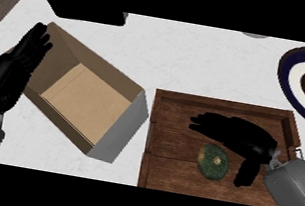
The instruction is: Pick the squash from the tray and place it in the plate
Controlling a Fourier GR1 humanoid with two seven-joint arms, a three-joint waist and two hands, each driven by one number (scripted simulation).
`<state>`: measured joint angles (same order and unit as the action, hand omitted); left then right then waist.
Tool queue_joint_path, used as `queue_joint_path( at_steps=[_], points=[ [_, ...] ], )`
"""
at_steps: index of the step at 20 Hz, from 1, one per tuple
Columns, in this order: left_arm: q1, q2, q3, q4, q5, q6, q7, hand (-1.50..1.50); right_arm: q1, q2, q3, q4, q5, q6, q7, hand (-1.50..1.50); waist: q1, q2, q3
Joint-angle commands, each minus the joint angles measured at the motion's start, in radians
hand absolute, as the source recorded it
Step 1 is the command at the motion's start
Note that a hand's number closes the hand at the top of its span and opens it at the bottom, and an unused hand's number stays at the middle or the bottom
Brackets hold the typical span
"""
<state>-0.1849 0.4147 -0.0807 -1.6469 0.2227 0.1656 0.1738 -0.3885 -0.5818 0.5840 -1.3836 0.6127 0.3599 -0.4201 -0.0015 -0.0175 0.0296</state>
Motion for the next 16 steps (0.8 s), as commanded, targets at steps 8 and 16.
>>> queue_joint_path(
  at_steps=[8, 16],
  points=[
    [0.067, -0.046, -0.009, 0.127, -0.001, -0.012, 0.025, 0.0, -0.02, 0.061, 0.099, 0.03, 0.114, -0.013, -0.057, 1.5, 0.008, 0.025, -0.03],
    [0.053, -0.052, -0.011, 0.1, -0.022, 0.002, 0.065, 0.0, -0.013, 0.142, -0.114, 0.109, -0.016, -0.001, 0.093, 1.5, -0.012, 0.029, -0.03]
  ],
)
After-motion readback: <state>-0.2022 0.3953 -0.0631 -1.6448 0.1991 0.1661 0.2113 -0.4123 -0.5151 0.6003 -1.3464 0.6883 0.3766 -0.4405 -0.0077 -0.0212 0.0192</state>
